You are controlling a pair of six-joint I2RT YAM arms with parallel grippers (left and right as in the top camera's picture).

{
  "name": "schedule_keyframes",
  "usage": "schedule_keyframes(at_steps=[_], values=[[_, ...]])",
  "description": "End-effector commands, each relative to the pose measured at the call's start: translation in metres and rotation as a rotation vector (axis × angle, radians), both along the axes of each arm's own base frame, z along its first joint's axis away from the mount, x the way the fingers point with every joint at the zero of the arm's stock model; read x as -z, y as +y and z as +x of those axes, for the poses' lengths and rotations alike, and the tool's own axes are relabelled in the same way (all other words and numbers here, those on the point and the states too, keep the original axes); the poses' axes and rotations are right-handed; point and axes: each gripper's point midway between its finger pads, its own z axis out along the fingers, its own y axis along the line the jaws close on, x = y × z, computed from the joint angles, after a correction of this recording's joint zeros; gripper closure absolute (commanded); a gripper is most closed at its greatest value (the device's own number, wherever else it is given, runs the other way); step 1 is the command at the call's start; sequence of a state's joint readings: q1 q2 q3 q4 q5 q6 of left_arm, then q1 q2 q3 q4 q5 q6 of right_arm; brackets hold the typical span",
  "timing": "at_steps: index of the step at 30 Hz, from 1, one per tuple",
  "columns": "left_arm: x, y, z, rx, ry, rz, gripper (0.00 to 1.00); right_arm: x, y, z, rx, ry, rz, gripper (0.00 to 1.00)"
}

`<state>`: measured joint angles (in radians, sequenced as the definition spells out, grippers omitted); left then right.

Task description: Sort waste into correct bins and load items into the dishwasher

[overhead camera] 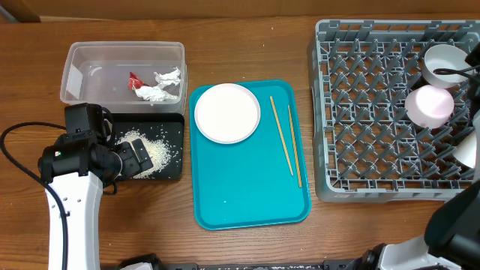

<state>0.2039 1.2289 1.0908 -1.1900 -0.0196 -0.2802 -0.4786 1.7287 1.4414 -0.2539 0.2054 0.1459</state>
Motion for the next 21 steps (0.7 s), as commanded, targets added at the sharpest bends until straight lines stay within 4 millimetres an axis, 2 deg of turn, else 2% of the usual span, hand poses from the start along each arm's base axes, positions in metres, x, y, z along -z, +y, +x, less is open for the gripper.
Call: schedule_keyframes(at_steps=[1, 7, 21], values=[[-0.001, 0.002, 0.000, 0.004, -0.001, 0.006, 0.00, 0.024, -0.010, 0.006, 0.019, 0.006, 0.061, 0.58], [-0.001, 0.002, 0.000, 0.004, -0.001, 0.006, 0.00, 0.047, -0.021, 0.003, 0.095, -0.014, 0.156, 0.58], [-0.001, 0.002, 0.000, 0.004, -0.001, 0.006, 0.00, 0.113, -0.018, -0.006, 0.118, 0.155, 0.234, 0.61]])
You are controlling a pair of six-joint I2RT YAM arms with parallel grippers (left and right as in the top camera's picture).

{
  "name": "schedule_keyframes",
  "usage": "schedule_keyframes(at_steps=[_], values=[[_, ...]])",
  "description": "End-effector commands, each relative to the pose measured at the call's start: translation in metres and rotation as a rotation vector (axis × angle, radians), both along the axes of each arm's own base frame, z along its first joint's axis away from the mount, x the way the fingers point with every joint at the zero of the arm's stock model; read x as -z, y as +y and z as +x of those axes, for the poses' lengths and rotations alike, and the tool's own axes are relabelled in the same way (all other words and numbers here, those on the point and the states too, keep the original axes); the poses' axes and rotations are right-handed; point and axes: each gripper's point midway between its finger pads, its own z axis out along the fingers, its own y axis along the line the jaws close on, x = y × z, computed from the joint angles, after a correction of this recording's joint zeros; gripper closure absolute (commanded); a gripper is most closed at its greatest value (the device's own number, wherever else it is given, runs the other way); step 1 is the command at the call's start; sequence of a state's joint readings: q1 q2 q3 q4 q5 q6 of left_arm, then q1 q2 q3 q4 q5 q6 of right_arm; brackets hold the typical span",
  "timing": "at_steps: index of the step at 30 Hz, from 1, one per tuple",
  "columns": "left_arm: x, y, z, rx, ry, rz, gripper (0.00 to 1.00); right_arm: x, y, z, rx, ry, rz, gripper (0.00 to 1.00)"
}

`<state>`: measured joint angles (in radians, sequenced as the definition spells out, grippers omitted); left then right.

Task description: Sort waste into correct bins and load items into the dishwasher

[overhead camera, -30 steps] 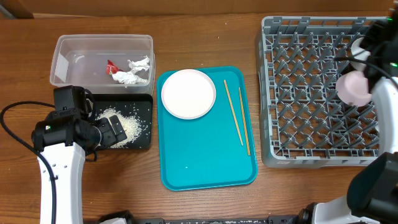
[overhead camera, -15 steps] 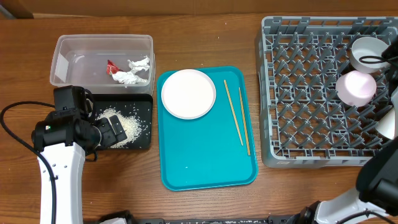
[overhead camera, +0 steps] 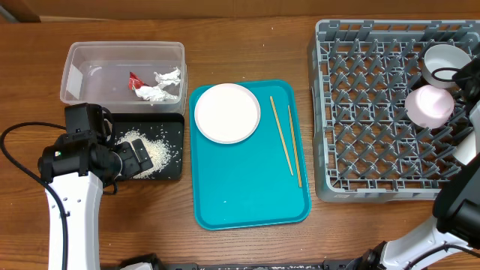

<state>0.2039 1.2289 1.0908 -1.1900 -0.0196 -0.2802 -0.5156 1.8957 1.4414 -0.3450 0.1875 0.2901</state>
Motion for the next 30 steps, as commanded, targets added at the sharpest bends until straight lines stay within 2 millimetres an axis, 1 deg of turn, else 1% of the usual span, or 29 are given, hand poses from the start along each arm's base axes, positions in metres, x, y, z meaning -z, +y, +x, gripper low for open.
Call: schedule_keyframes(at_steps=[1, 2, 3, 5, 8, 10, 13, 16, 18, 19, 20, 22, 24, 27, 29, 30], values=[[-0.001, 0.002, 0.000, 0.004, -0.001, 0.006, 0.00, 0.013, -0.003, 0.001, 0.013, 0.020, 0.016, 0.64], [-0.001, 0.002, 0.000, 0.004, -0.001, 0.006, 0.00, 0.015, -0.002, 0.001, 0.013, 0.026, 0.019, 0.66], [-0.001, 0.002, 0.000, 0.004, -0.001, 0.006, 0.00, 0.016, -0.002, 0.000, 0.013, 0.027, 0.020, 0.72], [-0.001, 0.002, 0.000, 0.004, -0.001, 0.006, 0.00, 0.015, -0.003, 0.001, 0.013, 0.025, 0.019, 0.77], [-0.001, 0.002, 0.000, 0.004, -0.001, 0.006, 0.00, 0.012, -0.003, 0.001, 0.013, 0.018, 0.015, 0.96], [-0.001, 0.002, 0.000, 0.004, -0.001, 0.006, 0.00, 0.005, -0.003, 0.002, 0.013, 0.005, 0.008, 0.96], [-0.001, 0.002, 0.000, 0.004, -0.001, 0.006, 0.00, -0.019, -0.005, 0.004, 0.013, -0.048, -0.023, 0.96], [-0.001, 0.002, 0.000, 0.004, -0.001, 0.006, 0.00, -0.059, -0.006, 0.006, 0.011, -0.127, -0.068, 0.96], [-0.001, 0.002, 0.000, 0.005, -0.001, 0.006, 0.00, -0.081, -0.005, 0.007, -0.002, -0.158, -0.103, 0.96], [-0.001, 0.002, 0.000, 0.005, 0.000, 0.006, 0.00, -0.091, -0.004, 0.007, -0.019, -0.164, -0.124, 0.96], [-0.001, 0.002, 0.000, 0.005, -0.001, 0.006, 0.01, -0.095, -0.002, 0.007, -0.028, -0.165, -0.135, 0.96], [-0.001, 0.002, 0.000, 0.004, -0.001, 0.006, 0.00, -0.097, 0.000, 0.005, -0.037, -0.156, -0.142, 0.96], [-0.001, 0.002, 0.000, 0.004, -0.001, 0.006, 0.00, -0.091, 0.001, 0.002, -0.037, -0.132, -0.126, 0.96], [-0.001, 0.002, 0.000, 0.004, -0.001, 0.006, 0.00, -0.075, 0.003, -0.005, 0.016, -0.117, -0.048, 0.79], [-0.001, 0.002, 0.000, 0.004, -0.001, 0.006, 0.00, -0.065, 0.005, -0.010, 0.098, -0.151, 0.055, 0.80], [-0.001, 0.002, 0.000, 0.004, -0.001, 0.006, 0.00, -0.062, 0.010, -0.009, 0.102, -0.164, 0.112, 0.81]])
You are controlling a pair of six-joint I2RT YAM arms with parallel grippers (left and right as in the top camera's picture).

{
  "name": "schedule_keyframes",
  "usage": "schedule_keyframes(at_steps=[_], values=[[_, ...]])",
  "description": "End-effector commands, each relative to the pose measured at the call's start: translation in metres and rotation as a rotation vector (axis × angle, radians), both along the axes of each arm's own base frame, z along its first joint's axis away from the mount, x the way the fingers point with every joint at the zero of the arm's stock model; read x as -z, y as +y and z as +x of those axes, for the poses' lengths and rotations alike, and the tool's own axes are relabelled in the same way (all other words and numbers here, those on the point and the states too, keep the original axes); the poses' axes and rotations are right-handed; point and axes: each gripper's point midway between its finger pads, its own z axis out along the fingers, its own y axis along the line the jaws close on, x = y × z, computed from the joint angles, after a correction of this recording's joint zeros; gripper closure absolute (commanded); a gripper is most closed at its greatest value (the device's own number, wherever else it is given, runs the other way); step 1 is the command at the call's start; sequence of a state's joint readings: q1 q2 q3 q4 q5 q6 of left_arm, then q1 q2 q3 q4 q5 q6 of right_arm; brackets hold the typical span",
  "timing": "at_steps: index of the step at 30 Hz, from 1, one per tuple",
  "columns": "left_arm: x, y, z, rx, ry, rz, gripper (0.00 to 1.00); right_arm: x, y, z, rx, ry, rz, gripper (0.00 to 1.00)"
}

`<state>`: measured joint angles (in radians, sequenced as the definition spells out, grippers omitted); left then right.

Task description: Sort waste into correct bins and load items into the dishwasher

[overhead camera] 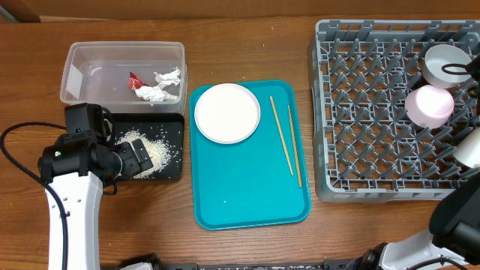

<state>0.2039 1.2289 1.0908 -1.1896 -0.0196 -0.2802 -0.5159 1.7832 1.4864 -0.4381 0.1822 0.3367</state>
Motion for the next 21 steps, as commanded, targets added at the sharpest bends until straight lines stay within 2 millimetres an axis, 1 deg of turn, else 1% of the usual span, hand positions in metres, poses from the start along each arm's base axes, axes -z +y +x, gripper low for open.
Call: schedule_keyframes(at_steps=[1, 2, 5, 6, 9, 10, 11, 12, 13, 14, 16, 17, 18, 19, 20, 21], values=[[-0.001, 0.002, 0.000, 0.004, -0.001, 0.006, 0.00, -0.003, 0.009, 0.003, 0.047, -0.083, 0.144, 0.83], [-0.001, 0.002, 0.000, 0.004, -0.001, 0.006, 0.00, -0.005, 0.011, 0.003, 0.037, -0.079, 0.156, 0.85], [-0.001, 0.002, 0.000, 0.004, 0.000, 0.005, 0.00, -0.031, 0.008, 0.005, 0.039, -0.100, 0.142, 0.84], [-0.001, 0.002, 0.000, 0.004, -0.001, 0.006, 0.00, -0.046, 0.004, 0.007, 0.042, -0.125, 0.130, 0.83], [-0.001, 0.002, 0.000, 0.004, 0.000, 0.006, 0.00, -0.074, -0.002, 0.011, 0.024, -0.156, 0.119, 0.81], [-0.001, 0.002, 0.000, 0.004, -0.001, 0.006, 0.00, -0.080, -0.003, 0.014, 0.008, -0.150, 0.111, 0.81], [-0.001, 0.002, 0.000, 0.004, 0.000, 0.006, 0.00, -0.081, -0.004, 0.015, -0.004, -0.130, 0.106, 0.80], [-0.001, 0.002, 0.000, 0.004, -0.001, 0.006, 0.00, -0.080, -0.005, 0.016, -0.013, -0.107, 0.105, 0.78], [-0.001, 0.002, 0.000, 0.004, 0.000, 0.006, 0.00, -0.074, -0.005, 0.015, -0.021, -0.070, 0.110, 0.75], [-0.001, 0.002, 0.000, 0.004, 0.000, 0.006, 0.00, -0.066, -0.006, 0.015, -0.027, -0.035, 0.120, 0.75], [-0.001, 0.002, 0.000, 0.004, 0.000, 0.006, 0.00, -0.046, -0.005, 0.015, -0.037, 0.032, 0.155, 0.71], [-0.001, 0.002, 0.000, 0.004, -0.001, 0.006, 0.00, -0.032, -0.003, 0.015, -0.048, 0.073, 0.177, 0.68], [-0.001, 0.002, 0.000, 0.004, 0.000, 0.006, 0.00, -0.023, -0.003, 0.014, -0.046, 0.094, 0.192, 0.67], [-0.001, 0.002, 0.000, 0.004, -0.001, 0.006, 0.00, -0.009, -0.002, 0.015, -0.049, 0.122, 0.216, 0.64], [-0.001, 0.002, 0.000, 0.005, 0.000, 0.006, 0.00, -0.005, -0.002, 0.014, -0.048, 0.134, 0.223, 0.64], [-0.001, 0.002, 0.000, 0.005, -0.001, 0.006, 0.00, 0.005, -0.002, 0.015, -0.046, 0.153, 0.235, 0.64]])
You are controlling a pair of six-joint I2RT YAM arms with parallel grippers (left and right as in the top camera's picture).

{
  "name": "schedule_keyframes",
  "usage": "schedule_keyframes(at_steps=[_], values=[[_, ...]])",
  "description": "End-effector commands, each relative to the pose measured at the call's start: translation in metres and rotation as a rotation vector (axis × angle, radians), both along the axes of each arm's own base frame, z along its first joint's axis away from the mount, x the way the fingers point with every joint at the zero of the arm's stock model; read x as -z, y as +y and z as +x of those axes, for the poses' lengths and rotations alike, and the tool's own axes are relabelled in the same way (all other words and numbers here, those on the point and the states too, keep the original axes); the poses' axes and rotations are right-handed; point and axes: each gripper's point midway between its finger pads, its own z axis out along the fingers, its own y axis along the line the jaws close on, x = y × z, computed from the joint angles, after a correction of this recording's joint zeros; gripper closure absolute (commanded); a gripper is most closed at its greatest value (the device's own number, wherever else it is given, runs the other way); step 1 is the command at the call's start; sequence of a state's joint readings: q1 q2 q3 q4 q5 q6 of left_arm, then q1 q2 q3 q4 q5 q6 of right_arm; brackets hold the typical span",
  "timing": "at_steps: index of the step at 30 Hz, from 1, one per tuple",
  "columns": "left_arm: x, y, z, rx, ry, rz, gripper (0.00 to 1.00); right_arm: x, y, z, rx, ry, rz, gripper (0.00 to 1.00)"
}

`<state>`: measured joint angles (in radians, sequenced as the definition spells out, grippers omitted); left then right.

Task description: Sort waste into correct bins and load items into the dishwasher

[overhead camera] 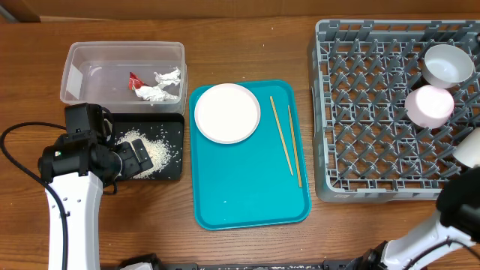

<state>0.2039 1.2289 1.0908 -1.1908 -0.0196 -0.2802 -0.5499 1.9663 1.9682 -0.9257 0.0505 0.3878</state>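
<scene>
A white plate [227,112] and two wooden chopsticks [287,142] lie on the teal tray [247,202]. In the grey dish rack [375,112], a white bowl [448,64] sits open side up at the back right, with a pink cup [430,105] just in front of it. My left gripper [135,159] hovers over the black tray [169,135] of spilled rice; its jaws are too dark to read. Only part of my right arm [463,199] shows at the lower right, and its gripper is out of view.
A clear plastic bin [124,56] at the back left holds crumpled white paper [160,88] and a red scrap [135,79]. The left arm's black cable [15,161] loops along the table's left side.
My right gripper's dark fingers, which were at the white bowl's right rim, have gone from over the rack. The bowl rests free in the rack. The left arm has not moved.
At first my right gripper's fingers were over the white bowl at the rack's back right corner. They stayed there, then sat at its right rim by the frame edge. Now the gripper is out of view and the bowl stands alone. Nothing on the left side changed.
</scene>
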Motion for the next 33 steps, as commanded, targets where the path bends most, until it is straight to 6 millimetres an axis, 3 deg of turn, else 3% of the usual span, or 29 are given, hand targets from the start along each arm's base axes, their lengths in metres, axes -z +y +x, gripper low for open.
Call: schedule_keyframes(at_steps=[1, 5, 14, 26, 33], values=[[-0.001, 0.002, 0.001, 0.004, -0.002, 0.006, 0.00, 0.038, -0.003, 0.006, -0.026, 0.071, 0.040, 0.63], [-0.001, 0.002, 0.001, 0.004, -0.002, 0.006, 0.00, 0.060, -0.004, 0.006, -0.023, 0.116, 0.064, 0.62], [-0.001, 0.002, 0.001, 0.004, -0.002, 0.006, 0.00, 0.088, -0.003, -0.002, -0.008, 0.178, 0.086, 0.62], [-0.001, 0.002, 0.001, 0.005, -0.001, 0.006, 0.00, 0.092, 0.004, -0.001, -0.027, 0.179, 0.115, 0.62], [-0.001, 0.002, 0.001, 0.004, -0.002, 0.006, 0.00, 0.113, 0.014, -0.005, -0.047, 0.226, 0.182, 0.62]])
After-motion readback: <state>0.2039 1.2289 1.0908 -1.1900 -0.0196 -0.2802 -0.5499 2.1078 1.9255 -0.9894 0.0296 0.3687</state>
